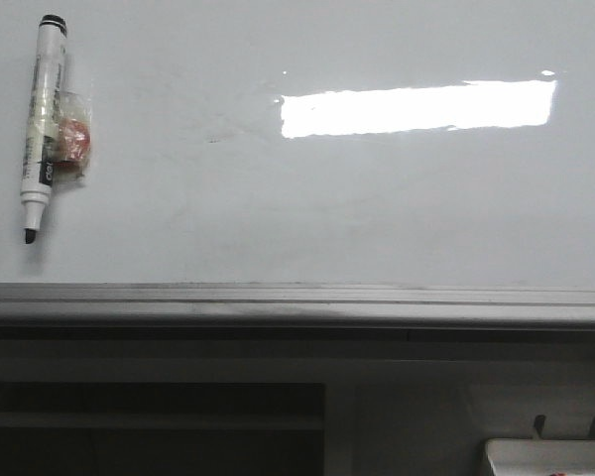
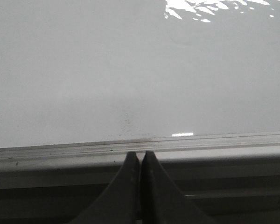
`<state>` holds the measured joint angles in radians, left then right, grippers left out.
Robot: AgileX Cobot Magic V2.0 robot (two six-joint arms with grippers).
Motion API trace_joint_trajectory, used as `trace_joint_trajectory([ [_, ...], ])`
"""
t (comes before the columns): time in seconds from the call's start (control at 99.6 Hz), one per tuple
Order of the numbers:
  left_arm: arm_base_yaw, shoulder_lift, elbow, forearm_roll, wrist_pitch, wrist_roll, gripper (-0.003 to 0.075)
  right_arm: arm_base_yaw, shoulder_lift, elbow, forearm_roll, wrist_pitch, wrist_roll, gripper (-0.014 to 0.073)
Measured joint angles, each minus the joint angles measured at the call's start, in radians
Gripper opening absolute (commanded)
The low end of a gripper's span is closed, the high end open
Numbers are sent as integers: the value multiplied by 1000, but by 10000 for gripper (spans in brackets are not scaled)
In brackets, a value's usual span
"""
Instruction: Write number 2 on whiteboard
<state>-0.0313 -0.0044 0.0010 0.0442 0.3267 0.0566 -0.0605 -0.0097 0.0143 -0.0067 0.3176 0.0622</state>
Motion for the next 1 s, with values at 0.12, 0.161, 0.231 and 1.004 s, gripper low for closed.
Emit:
trace_joint_trajectory([
  [0.12, 0, 0, 0, 0, 0, 0, -20, 0, 0, 0, 0, 0, 0, -60],
  [0.161, 0, 0, 0, 0, 0, 0, -20, 0, 0, 0, 0, 0, 0, -60],
  [0.231, 0, 0, 0, 0, 0, 0, -20, 0, 0, 0, 0, 0, 0, -60],
  [1.004, 0, 0, 0, -54, -217, 0, -20, 0, 0, 0, 0, -251, 0, -60],
])
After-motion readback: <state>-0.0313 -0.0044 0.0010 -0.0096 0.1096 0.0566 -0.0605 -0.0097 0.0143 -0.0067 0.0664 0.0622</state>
